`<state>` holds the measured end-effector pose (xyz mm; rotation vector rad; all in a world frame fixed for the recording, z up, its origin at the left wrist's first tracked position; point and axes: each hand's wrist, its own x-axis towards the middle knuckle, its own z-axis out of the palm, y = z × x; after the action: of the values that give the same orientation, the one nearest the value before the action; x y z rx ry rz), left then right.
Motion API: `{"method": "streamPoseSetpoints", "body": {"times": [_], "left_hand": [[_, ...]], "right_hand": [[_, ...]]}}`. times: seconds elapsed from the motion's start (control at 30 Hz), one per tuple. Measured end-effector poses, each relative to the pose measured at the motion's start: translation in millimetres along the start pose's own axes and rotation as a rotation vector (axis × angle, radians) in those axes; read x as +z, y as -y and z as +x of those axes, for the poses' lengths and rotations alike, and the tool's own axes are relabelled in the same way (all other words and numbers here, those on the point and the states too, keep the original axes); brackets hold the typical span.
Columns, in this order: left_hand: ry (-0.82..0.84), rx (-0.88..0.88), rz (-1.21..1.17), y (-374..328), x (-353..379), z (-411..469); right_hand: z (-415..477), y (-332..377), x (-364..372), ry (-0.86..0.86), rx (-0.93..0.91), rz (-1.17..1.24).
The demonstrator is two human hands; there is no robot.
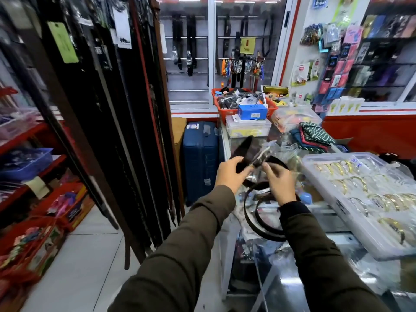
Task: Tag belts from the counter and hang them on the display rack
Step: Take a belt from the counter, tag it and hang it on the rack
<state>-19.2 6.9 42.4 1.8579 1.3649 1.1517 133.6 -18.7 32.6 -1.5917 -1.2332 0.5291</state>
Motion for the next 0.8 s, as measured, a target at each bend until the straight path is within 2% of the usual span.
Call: {"method": "streamPoseSetpoints", "body": {"times": [0.13, 0.2, 0.27, 0.4, 0.5, 0.6, 0.67, 0.8], "left_hand": [[-0.121, -0.084, -0.200, 4, -33, -5], [-0.154, -0.113, -0.207, 9, -52, -8], [-0.145, -0.105, -0.121, 13, -72, -15], [-0.138, 0.015, 0.322, 12, -115, -37], [-0.172, -0.054, 0.501, 11, -142, -53], [-0.217, -0.148, 0.565, 9, -171, -61], [-0.290, -0.163, 0.408, 7, -191, -66], [-0.482, -0.172, -0.208, 5, -220, -77]], "right_hand": [[-14, 36, 29, 0.159, -0.013, 0.415], [-20, 51, 43, 0.234, -0.012, 0.502], [-24, 64, 56, 0.305, -0.016, 0.548], [-33, 92, 81, 0.392, -0.066, 0.549], [-42, 110, 102, 0.488, -0.087, 0.535], [-53, 125, 120, 0.532, -0.159, 0.461], [-59, 136, 126, 0.576, -0.178, 0.462], [-71, 163, 134, 0.707, -0.147, 0.646]]}}
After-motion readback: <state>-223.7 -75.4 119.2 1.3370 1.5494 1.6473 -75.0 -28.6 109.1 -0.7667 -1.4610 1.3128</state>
